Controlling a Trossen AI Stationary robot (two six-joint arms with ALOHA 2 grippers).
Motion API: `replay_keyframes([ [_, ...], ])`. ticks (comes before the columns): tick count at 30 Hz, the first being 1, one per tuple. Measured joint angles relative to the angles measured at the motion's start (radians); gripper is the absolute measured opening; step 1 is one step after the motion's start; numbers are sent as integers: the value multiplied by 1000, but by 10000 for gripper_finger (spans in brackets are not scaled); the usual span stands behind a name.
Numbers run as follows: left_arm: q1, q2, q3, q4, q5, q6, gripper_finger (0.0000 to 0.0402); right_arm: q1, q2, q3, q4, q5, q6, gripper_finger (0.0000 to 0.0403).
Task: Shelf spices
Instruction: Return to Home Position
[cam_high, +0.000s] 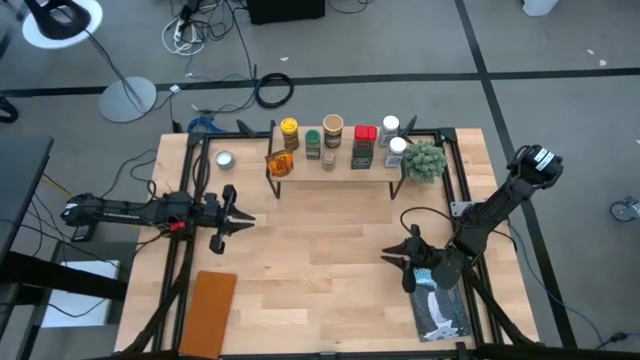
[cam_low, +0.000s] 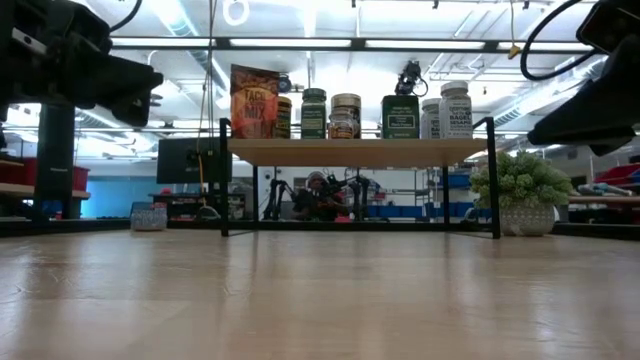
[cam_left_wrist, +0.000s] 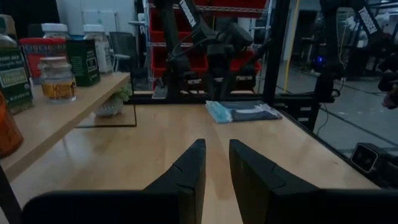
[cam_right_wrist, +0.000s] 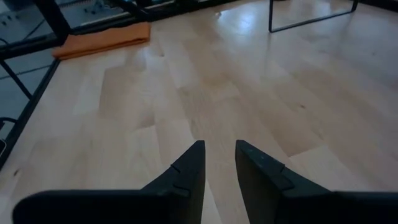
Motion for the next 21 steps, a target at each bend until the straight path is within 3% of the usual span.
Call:
replay_keyframes([
  [21,0,0,0,-1,0,4,76,-1,0,0,2,-80,-9,89],
])
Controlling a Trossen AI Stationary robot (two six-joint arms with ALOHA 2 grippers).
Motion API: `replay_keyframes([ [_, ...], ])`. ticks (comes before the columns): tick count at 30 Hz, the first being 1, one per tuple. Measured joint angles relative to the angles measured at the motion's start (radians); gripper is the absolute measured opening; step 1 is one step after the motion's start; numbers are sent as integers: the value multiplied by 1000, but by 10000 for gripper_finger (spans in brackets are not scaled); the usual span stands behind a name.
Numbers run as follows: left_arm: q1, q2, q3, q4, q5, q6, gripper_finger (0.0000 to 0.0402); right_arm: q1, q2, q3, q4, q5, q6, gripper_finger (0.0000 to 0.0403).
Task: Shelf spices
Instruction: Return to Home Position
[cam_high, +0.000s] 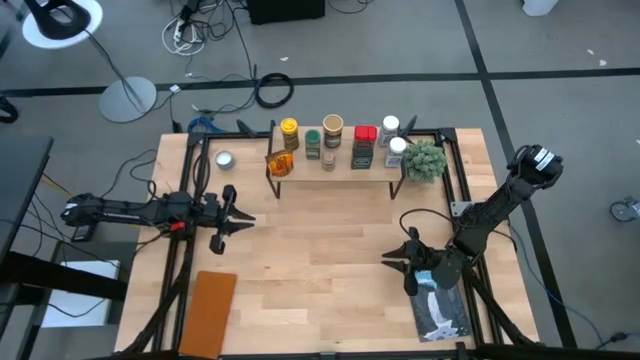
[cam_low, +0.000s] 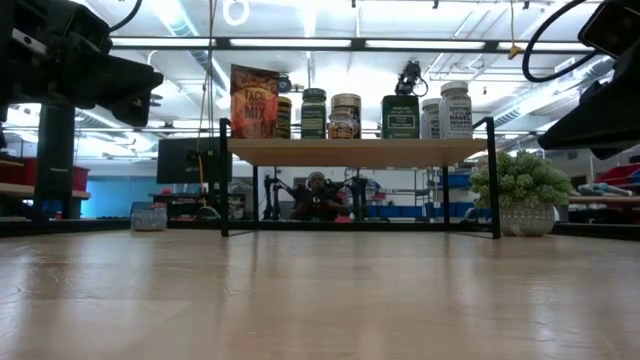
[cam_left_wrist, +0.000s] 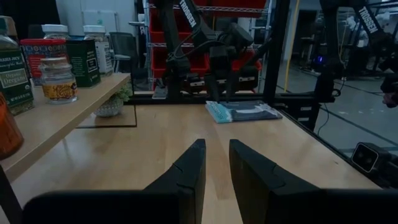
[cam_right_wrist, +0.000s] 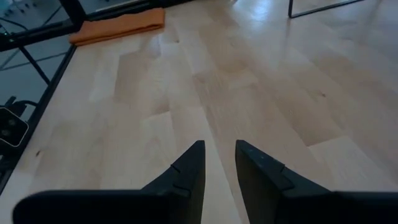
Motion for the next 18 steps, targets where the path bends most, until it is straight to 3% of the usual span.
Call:
replay_keyframes([
  [11,0,0,0,3,0,2,76,0,-34,0,7,-21,-19,89],
  [18,0,0,0,2,0,2,76,-59,-163,0,7,-143,-222,89],
])
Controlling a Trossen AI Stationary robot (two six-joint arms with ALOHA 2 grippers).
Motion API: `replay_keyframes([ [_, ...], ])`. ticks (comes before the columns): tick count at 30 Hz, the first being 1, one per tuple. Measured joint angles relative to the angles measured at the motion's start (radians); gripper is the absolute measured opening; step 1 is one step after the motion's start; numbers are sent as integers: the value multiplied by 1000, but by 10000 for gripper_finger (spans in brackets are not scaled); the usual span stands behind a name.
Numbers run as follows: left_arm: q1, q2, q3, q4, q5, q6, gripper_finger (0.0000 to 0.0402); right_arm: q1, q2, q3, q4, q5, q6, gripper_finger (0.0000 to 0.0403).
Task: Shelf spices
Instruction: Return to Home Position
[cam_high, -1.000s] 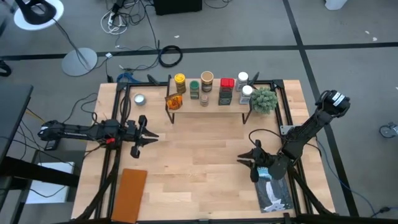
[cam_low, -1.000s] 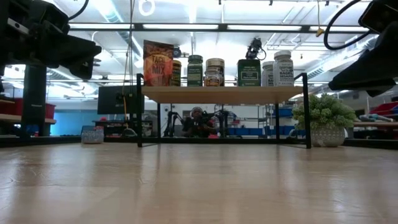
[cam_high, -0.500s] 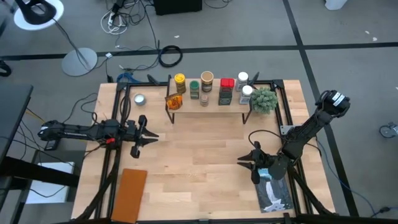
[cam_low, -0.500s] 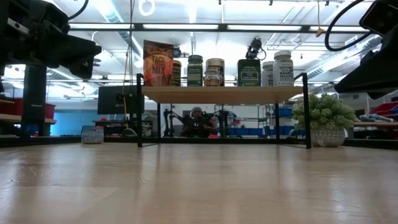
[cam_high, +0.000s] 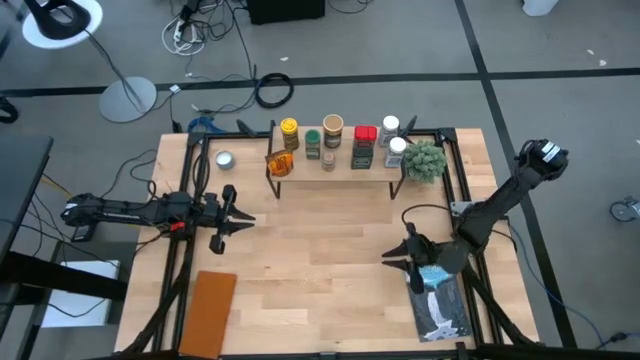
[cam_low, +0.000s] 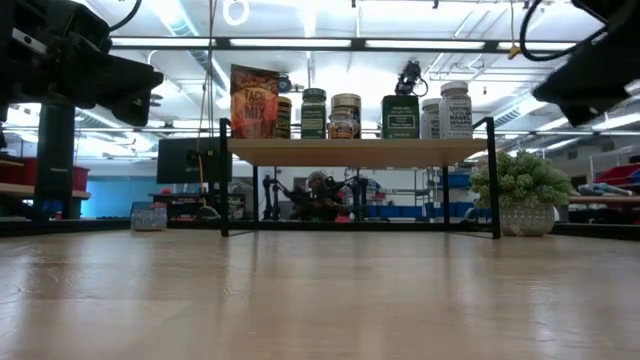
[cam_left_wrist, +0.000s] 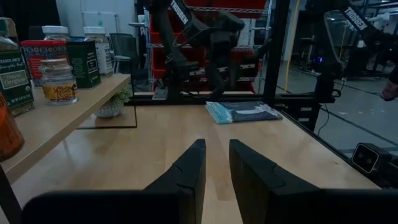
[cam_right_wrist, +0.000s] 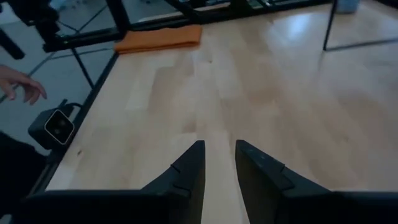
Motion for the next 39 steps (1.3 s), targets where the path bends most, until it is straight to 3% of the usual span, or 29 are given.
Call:
replay_keyframes([
  [9,0,0,0,0,0,0,76,-331,-121,-47,-1,-389,-194,89],
  [17,0,0,0,0,0,1,76,-538,-263,-156,41,-550,-284,89],
  [29,0,0,0,0,0,1,76,-653,-569,-347,88,-553,-276,89],
  [33,0,0,0,0,0,1,76,-660,-645,-348,48,-554,-281,89],
  [39,0,0,0,0,-1,1,76,-672,-753,-348,18,-641,-326,89],
])
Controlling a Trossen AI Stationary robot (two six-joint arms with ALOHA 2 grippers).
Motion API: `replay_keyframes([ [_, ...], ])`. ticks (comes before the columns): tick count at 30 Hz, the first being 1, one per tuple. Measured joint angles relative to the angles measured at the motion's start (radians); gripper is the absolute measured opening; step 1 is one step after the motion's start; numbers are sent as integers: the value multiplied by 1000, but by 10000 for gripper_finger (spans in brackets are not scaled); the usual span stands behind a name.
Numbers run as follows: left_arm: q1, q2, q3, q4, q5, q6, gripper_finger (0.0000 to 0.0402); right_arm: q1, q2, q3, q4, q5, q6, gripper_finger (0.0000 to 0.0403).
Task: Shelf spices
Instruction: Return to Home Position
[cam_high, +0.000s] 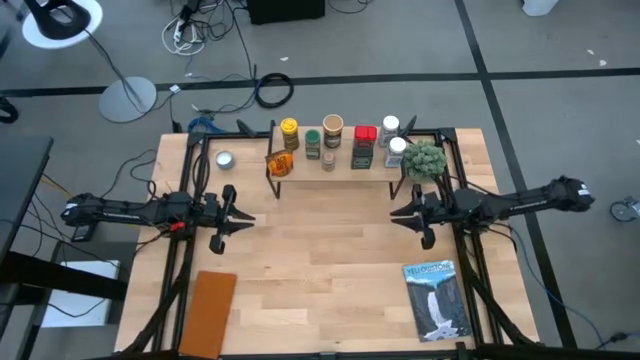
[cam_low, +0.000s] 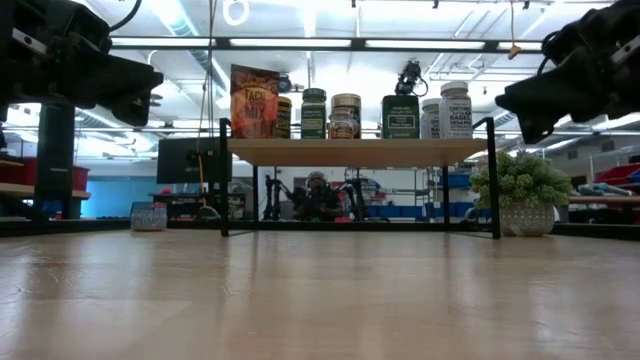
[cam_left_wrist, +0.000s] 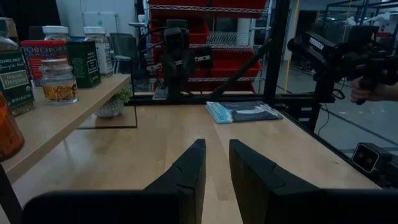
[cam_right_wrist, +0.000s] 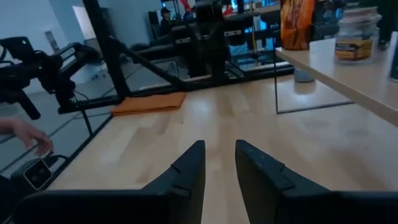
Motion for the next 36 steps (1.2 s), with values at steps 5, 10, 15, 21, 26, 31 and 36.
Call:
replay_keyframes([
  [5,0,0,0,0,0,0,76,-9,-88,0,-36,3,-14,89],
  [10,0,0,0,0,0,0,76,-35,-188,0,-82,5,-20,89],
  [15,0,0,0,0,0,0,76,-58,-269,0,-272,17,39,89],
  [21,0,0,0,2,-1,0,76,-64,-260,0,-275,0,-25,89],
  [26,0,0,0,0,-1,0,76,-84,-165,0,-277,0,-60,89],
  [31,0,0,0,0,0,0,76,-102,-12,0,-278,0,-58,89],
  [36,0,0,0,0,0,0,76,-102,97,0,-268,0,-1,89],
])
